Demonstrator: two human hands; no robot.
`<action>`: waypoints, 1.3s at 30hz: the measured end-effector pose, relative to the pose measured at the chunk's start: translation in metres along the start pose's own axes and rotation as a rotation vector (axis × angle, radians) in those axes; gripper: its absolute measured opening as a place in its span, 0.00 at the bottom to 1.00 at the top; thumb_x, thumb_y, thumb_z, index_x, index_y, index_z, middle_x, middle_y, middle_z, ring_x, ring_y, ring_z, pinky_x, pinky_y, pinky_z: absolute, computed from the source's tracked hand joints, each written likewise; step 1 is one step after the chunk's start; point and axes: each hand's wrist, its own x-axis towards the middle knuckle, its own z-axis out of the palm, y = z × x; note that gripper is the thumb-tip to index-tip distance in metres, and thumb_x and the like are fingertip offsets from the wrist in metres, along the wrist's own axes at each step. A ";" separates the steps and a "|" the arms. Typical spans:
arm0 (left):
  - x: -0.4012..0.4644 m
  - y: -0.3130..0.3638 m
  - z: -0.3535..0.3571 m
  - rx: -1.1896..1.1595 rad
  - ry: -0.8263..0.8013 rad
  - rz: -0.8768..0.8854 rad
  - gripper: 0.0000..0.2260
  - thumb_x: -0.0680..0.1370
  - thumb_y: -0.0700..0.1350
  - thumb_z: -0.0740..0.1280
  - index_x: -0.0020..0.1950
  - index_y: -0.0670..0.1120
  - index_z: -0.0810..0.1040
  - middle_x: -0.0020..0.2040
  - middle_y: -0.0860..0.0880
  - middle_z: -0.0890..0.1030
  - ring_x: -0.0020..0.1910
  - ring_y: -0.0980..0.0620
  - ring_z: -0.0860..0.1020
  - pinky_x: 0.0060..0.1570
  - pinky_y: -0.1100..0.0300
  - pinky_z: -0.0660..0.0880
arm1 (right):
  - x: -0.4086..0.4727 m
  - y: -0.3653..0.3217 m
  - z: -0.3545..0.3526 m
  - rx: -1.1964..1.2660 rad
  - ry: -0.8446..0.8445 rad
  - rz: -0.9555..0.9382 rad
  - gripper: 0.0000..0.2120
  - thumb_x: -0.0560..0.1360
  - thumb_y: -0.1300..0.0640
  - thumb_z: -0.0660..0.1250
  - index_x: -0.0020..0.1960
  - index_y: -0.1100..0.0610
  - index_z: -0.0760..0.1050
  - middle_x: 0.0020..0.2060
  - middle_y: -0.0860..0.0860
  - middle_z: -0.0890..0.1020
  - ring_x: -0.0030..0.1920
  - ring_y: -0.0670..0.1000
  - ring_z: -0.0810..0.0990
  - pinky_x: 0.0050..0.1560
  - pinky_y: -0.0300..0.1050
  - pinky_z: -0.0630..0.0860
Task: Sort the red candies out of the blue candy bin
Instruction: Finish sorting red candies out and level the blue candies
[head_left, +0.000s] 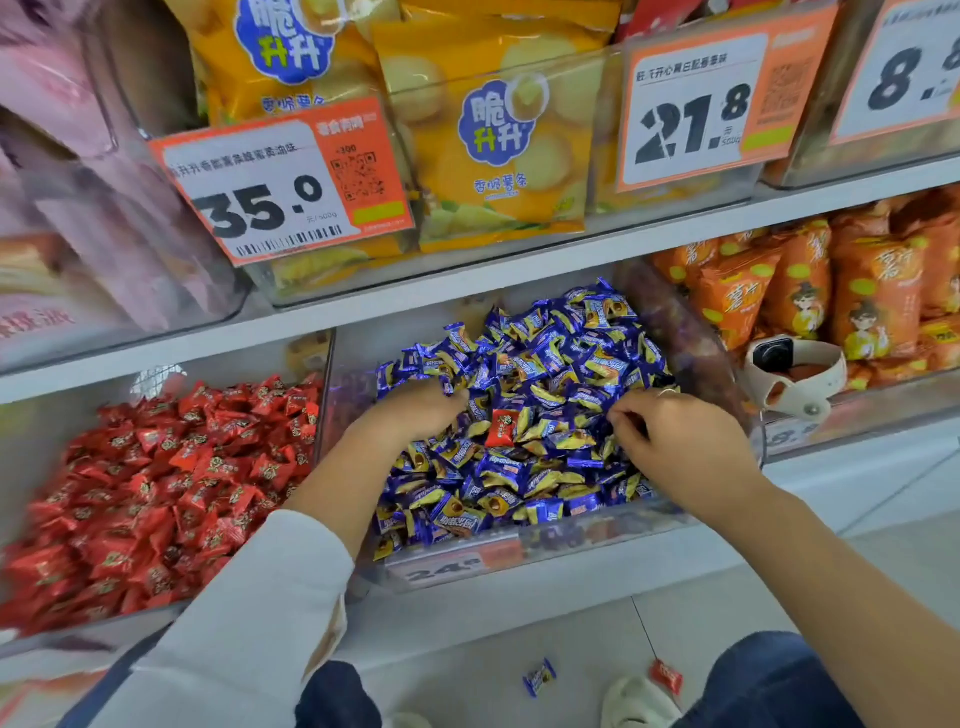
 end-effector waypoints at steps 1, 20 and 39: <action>0.001 0.006 0.004 -0.045 -0.006 -0.014 0.29 0.81 0.60 0.49 0.73 0.41 0.63 0.73 0.42 0.65 0.71 0.44 0.64 0.66 0.54 0.63 | 0.000 0.000 0.002 -0.007 0.010 -0.007 0.10 0.77 0.53 0.60 0.48 0.53 0.79 0.40 0.52 0.82 0.40 0.55 0.79 0.33 0.47 0.74; -0.013 0.060 0.010 -1.112 -0.160 0.081 0.17 0.76 0.67 0.54 0.49 0.58 0.74 0.53 0.51 0.79 0.52 0.53 0.75 0.68 0.46 0.60 | -0.001 -0.003 -0.001 -0.006 0.133 0.073 0.09 0.78 0.55 0.60 0.45 0.57 0.76 0.29 0.50 0.70 0.30 0.54 0.66 0.24 0.40 0.51; -0.060 -0.008 -0.014 -0.105 0.182 0.385 0.10 0.80 0.44 0.61 0.58 0.52 0.78 0.50 0.56 0.79 0.45 0.59 0.76 0.43 0.69 0.69 | 0.013 -0.018 -0.007 0.088 -0.157 -0.129 0.25 0.75 0.65 0.59 0.71 0.52 0.67 0.65 0.53 0.73 0.61 0.57 0.72 0.54 0.45 0.72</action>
